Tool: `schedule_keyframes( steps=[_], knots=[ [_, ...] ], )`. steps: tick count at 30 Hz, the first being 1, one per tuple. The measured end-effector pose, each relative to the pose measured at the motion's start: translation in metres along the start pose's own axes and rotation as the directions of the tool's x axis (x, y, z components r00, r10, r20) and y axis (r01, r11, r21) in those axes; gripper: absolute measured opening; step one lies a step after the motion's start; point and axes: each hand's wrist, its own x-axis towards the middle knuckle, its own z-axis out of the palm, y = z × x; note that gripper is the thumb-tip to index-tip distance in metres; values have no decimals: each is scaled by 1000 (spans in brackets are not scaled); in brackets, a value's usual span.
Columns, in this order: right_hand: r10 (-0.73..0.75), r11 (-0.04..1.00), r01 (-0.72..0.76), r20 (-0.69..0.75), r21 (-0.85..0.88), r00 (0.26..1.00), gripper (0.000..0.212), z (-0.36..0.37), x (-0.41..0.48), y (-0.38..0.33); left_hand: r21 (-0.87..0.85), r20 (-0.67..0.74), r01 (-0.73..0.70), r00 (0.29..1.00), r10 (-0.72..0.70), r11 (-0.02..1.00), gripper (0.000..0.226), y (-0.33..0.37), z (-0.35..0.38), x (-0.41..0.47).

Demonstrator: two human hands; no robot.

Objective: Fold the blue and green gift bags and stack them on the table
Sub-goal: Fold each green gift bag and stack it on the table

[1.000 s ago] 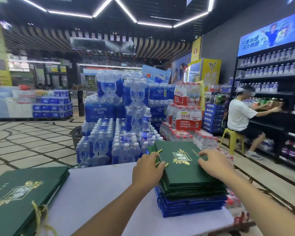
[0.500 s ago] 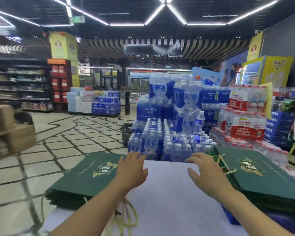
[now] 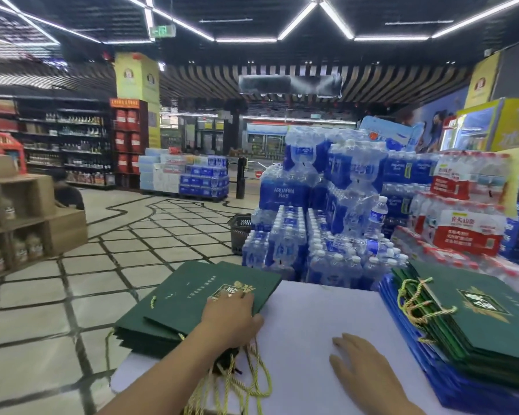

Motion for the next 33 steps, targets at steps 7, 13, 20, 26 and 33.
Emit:
schedule_keyframes(
  steps=[7, 13, 20, 26, 33],
  knots=[
    [-76, 993, 93, -211, 71, 975, 65, 2, -3, 12, 143, -134, -414, 892, 432, 899, 80, 47, 12, 9],
    [-159, 984, 139, -204, -111, 966, 54, 2, -9, 28, 176, 15, -674, 731, 682, 718, 66, 86, 33, 6],
    [-49, 992, 46, -20, -118, 999, 51, -6, -15, 28, -10, 34, -503, 863, 503, 864, 57, 78, 60, 16],
    [-36, 990, 33, -20, -137, 999, 50, -3, -17, 29, -146, -76, -421, 907, 414, 895, 25, 71, 44, 17],
    [-42, 991, 41, -11, -126, 999, 50, -1, -16, 29, -614, 56, -302, 905, 422, 729, 37, 80, 38, 24]
  ],
)
